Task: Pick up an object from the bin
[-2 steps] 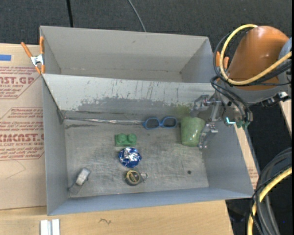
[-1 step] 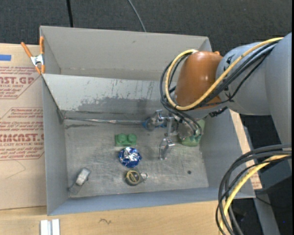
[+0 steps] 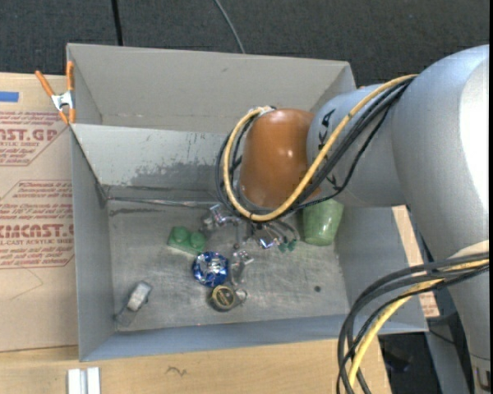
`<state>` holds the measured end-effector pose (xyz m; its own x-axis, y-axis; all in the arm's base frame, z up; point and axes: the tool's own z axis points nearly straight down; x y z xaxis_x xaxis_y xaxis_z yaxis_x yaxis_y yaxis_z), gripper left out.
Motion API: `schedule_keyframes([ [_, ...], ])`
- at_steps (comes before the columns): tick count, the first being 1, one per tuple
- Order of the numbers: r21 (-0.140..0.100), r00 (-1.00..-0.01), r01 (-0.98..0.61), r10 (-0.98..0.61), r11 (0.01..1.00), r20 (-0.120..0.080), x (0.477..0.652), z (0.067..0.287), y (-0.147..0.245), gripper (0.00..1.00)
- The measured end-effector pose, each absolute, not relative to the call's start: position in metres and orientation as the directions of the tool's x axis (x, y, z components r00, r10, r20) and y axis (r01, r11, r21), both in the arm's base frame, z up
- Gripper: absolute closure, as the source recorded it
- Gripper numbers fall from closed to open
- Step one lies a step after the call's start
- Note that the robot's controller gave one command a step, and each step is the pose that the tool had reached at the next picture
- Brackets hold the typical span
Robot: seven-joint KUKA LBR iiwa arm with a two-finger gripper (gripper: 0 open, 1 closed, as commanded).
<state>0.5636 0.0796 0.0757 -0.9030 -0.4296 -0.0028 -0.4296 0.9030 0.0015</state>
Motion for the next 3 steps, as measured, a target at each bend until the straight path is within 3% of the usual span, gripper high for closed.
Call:
schedule_keyframes([
  [1,-0.005,-0.899,-0.439,-0.439,0.899,-0.01,0.553,0.074,0.105,0.0],
  [2,-0.003,-0.899,-0.437,-0.437,0.899,-0.006,0.552,0.074,0.104,1.0],
  [3,-0.004,-0.807,-0.591,-0.591,0.807,-0.008,0.524,0.222,0.068,1.0],
])
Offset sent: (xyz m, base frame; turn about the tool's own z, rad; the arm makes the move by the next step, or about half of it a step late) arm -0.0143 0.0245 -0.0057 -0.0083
